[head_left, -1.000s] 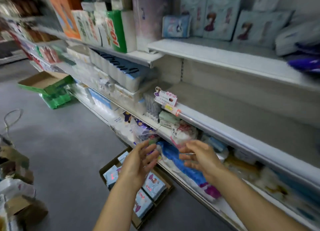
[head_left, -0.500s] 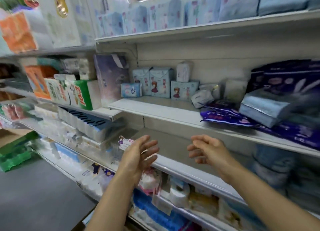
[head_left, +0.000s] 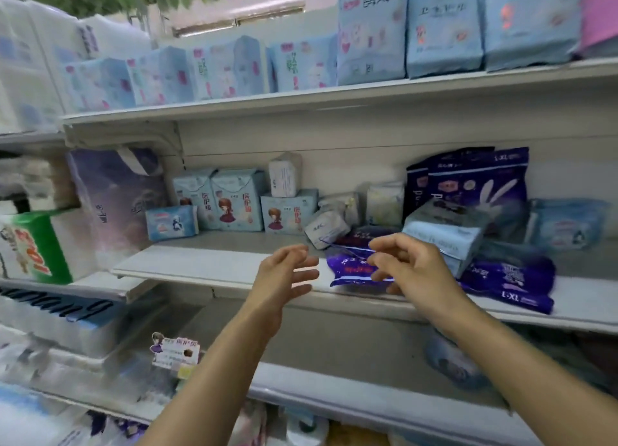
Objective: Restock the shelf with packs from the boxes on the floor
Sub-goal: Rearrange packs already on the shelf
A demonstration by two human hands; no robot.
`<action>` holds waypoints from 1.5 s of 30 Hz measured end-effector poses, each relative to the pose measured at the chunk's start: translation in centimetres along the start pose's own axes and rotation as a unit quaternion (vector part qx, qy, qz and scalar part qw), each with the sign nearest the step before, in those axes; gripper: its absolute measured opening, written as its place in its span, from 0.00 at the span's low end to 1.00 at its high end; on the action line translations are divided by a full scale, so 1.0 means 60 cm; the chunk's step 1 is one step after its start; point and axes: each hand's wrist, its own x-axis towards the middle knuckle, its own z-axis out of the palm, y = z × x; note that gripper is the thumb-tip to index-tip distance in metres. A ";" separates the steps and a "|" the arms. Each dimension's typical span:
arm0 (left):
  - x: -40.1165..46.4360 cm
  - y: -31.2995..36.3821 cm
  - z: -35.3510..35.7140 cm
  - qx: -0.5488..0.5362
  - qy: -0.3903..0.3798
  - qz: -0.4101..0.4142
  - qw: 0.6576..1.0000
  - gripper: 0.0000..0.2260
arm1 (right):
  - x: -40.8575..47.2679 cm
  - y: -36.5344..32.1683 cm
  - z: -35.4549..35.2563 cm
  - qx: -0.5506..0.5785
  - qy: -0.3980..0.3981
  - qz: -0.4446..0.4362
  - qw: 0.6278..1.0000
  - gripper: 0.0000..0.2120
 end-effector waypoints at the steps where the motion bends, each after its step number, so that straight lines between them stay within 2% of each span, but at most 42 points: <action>1: 0.018 0.006 0.003 0.007 -0.006 0.009 1.000 0.08 | 0.011 0.000 -0.005 -0.012 0.012 -0.009 1.000 0.07; 5: 0.090 0.036 0.022 0.028 -0.030 0.030 0.999 0.06 | 0.062 -0.009 -0.033 -0.078 0.090 -0.057 0.991 0.08; 7: 0.126 0.048 0.032 0.047 -0.039 0.039 0.997 0.09 | 0.091 -0.017 -0.044 -0.097 0.119 -0.074 0.985 0.08; 11: 0.197 0.052 0.044 0.076 -0.024 0.021 0.997 0.14 | 0.150 -0.025 -0.043 -0.171 0.118 -0.077 0.975 0.07; 13: 0.231 0.050 0.057 0.071 -0.023 -0.011 0.997 0.26 | 0.189 -0.022 -0.034 -0.240 0.089 -0.055 0.965 0.11; 15: 0.278 0.039 0.073 0.099 -0.009 -0.050 0.994 0.51 | 0.240 -0.017 -0.024 -0.345 0.066 -0.038 0.936 0.17; 16: 0.294 0.038 0.082 0.131 -0.010 -0.067 0.989 0.59 | 0.264 -0.017 -0.020 -0.390 0.052 -0.031 0.919 0.20; 17: 0.300 0.039 0.092 0.170 -0.006 -0.075 0.983 0.59 | 0.285 -0.016 -0.017 -0.430 0.036 -0.023 0.902 0.23; 19: 0.317 0.038 0.102 0.223 0.013 -0.077 0.972 0.56 | 0.334 -0.008 -0.012 -0.509 0.007 -0.009 0.861 0.27; 21: 0.324 0.033 0.107 0.224 0.018 -0.075 0.972 0.56 | 0.371 0.003 -0.012 -0.560 -0.015 -0.007 0.828 0.32; 24: 0.351 0.010 0.104 0.225 0.005 -0.059 0.973 0.55 | 0.417 0.022 -0.014 -0.599 -0.034 0.009 0.800 0.36; 27: 0.367 -0.002 0.094 0.231 -0.026 -0.031 0.972 0.53 | 0.445 0.033 -0.011 -0.624 -0.053 0.060 0.778 0.42; 29: 0.371 -0.005 0.086 0.223 -0.041 -0.023 0.974 0.50 | 0.455 0.037 -0.011 -0.658 -0.066 0.083 0.746 0.45; 33: 0.372 0.003 0.068 0.223 -0.061 -0.028 0.972 0.44 | 0.456 0.041 -0.013 -0.697 -0.080 0.077 0.709 0.38; 37: 0.384 -0.002 0.049 0.171 -0.054 -0.027 0.983 0.40 | 0.438 0.041 -0.010 -0.741 -0.043 -0.003 0.670 0.28; 39: 0.382 0.003 0.041 0.111 -0.059 -0.044 0.991 0.40 | 0.424 0.032 -0.014 -0.734 -0.001 -0.042 0.678 0.28; 41: 0.373 0.008 0.030 0.048 -0.080 -0.073 0.993 0.36 | 0.408 0.018 -0.018 -0.701 0.040 -0.058 0.710 0.30; 44: 0.344 0.016 0.016 -0.077 -0.117 -0.082 0.987 0.12 | 0.375 -0.007 -0.017 -0.634 0.080 -0.056 0.767 0.34; 45: 0.331 0.018 0.012 -0.118 -0.125 -0.085 0.981 0.10 | 0.362 -0.014 -0.014 -0.605 0.092 -0.054 0.789 0.34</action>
